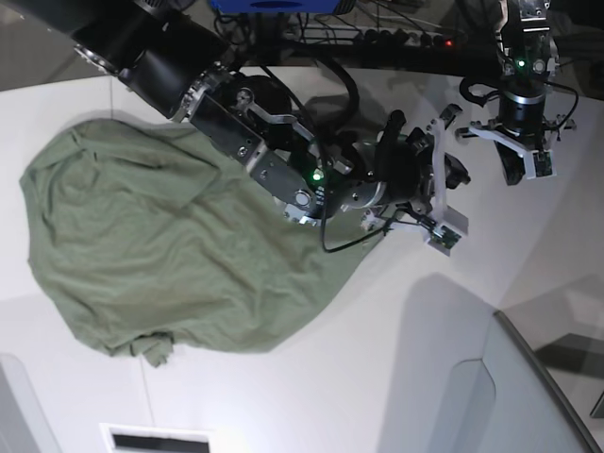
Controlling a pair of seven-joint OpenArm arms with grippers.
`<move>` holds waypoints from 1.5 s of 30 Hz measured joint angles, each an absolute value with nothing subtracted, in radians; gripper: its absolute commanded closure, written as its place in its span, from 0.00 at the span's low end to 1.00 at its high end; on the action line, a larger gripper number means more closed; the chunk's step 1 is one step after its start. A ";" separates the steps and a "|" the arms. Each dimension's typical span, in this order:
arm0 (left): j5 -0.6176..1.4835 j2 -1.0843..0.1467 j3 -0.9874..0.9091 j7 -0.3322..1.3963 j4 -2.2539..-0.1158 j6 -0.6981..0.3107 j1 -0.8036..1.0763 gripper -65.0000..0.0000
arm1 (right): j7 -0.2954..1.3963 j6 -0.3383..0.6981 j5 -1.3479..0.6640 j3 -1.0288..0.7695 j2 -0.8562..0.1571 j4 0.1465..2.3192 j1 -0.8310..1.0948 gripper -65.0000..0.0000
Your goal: Layout the t-shirt on the table in an organized manner, then fold the t-shirt properly
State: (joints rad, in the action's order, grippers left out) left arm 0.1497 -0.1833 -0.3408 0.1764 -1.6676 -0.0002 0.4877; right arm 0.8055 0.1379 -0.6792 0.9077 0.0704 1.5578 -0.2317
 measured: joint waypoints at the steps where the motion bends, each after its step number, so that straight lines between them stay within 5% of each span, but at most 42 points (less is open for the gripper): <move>1: 0.150 -0.183 -0.341 0.177 -1.668 0.000 0.488 1.00 | 0.807 0.136 -0.690 0.907 0.056 1.558 -0.231 0.97; 11: 0.150 -0.179 -0.342 0.174 -1.668 -0.001 0.503 1.00 | 0.739 0.139 -0.753 0.773 -0.010 1.668 -0.186 0.38; 20: 0.150 -0.180 -0.342 0.173 -1.669 -0.001 0.564 1.00 | 0.687 0.129 -0.752 0.271 -0.135 1.733 -0.035 0.42; 28: 0.165 -0.122 -0.254 0.187 -1.752 -0.250 0.496 1.00 | 0.697 0.136 -0.753 -0.129 -0.129 1.769 0.090 0.42; 38: 0.165 -0.122 0.196 0.245 -1.716 -0.238 0.294 1.00 | 0.699 0.132 -0.751 -0.495 -0.196 1.734 0.191 0.42; 45: 0.169 -0.134 0.361 0.333 -1.513 -0.111 0.157 1.00 | 0.725 0.131 -0.748 -0.569 -0.228 1.548 0.238 0.42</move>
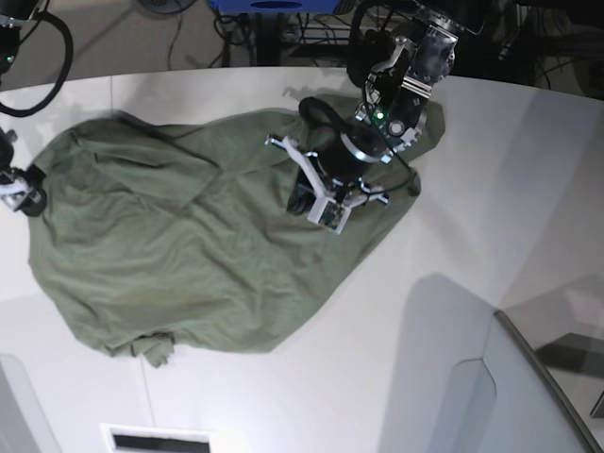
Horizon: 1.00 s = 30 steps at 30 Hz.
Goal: Layout the t-shirt on the table in an organized manner, then fold the t-shirt properly
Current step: 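Pull the t-shirt apart with both grippers to spread it flat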
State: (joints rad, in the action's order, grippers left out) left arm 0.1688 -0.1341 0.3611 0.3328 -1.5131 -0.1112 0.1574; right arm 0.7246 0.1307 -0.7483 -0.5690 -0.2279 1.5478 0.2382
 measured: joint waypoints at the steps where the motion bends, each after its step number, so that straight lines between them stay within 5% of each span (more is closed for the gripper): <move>1: 0.169 -0.139 0.361 0.332 -1.500 -0.108 0.171 1.00 | 0.733 0.131 -0.742 -0.567 -0.233 1.534 0.239 0.42; 12: 0.173 -0.248 0.362 0.295 -1.380 -0.104 0.197 1.00 | 0.762 0.131 -0.748 -0.563 -0.234 1.465 0.279 0.42; 18: 0.178 -0.289 0.361 0.282 -1.477 -0.102 0.249 1.00 | 0.870 0.131 -0.744 -0.563 -0.228 1.538 0.281 0.67; 25: 0.182 -0.292 0.205 0.281 -1.631 -0.101 0.356 1.00 | 0.902 -0.020 -0.669 -0.563 -0.150 1.621 0.325 0.67; 30: 0.184 -0.276 0.094 0.274 -1.671 -0.104 0.382 1.00 | 0.904 -0.008 -0.554 -0.569 -0.084 1.621 0.296 0.67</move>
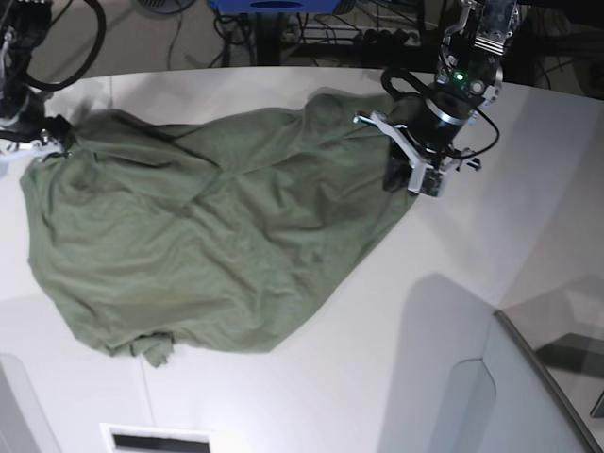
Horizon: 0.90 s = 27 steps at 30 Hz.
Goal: Layout the t-shirt on the table in an organized manner, then fold the t-shirt properly
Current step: 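Pull the t-shirt apart with both grippers to spread it flat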
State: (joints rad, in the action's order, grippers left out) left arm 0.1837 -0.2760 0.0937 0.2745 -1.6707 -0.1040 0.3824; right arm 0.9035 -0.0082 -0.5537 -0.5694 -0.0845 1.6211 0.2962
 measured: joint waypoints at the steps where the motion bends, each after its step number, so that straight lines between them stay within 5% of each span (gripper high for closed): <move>1: 0.184 -0.277 0.079 0.274 -1.665 -0.104 0.385 1.00 | 0.902 -0.008 -0.535 -0.569 -0.080 1.621 0.291 0.67; 14: 0.184 -0.281 0.039 0.277 -1.643 -0.104 0.442 1.00 | 0.899 -0.010 -0.516 -0.570 -0.070 1.549 0.265 0.68; 19: 0.184 -0.280 0.038 0.273 -1.641 -0.104 0.436 1.00 | 0.904 -0.011 -0.515 -0.570 -0.074 1.551 0.267 1.00; 27: 0.184 -0.280 0.038 0.273 -1.641 -0.104 0.438 1.00 | 0.904 -0.011 -0.515 -0.573 -0.111 1.552 0.272 0.99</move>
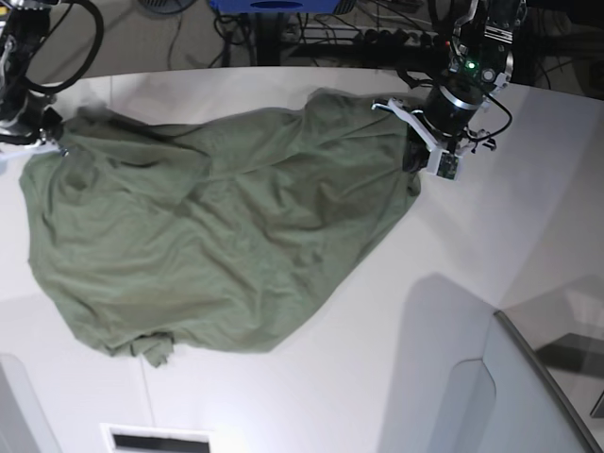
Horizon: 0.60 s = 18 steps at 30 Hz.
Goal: Layout the t-shirt on the table in an organized manner, then fold the t-shirt properly
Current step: 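Pull the t-shirt apart with both grippers to spread it flat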
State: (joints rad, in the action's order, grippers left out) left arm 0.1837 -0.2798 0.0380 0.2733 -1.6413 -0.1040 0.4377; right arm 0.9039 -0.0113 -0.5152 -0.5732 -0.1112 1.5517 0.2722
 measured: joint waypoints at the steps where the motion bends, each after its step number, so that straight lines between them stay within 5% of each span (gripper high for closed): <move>1: 0.184 -0.279 0.038 0.273 -1.641 -0.104 0.438 1.00 | 0.912 -0.008 -0.517 -0.585 -0.117 1.552 0.272 0.99; 18: 0.184 -0.279 0.037 0.273 -1.641 -0.104 0.436 1.00 | 0.962 -0.011 -0.516 -0.688 -0.239 1.559 0.264 0.99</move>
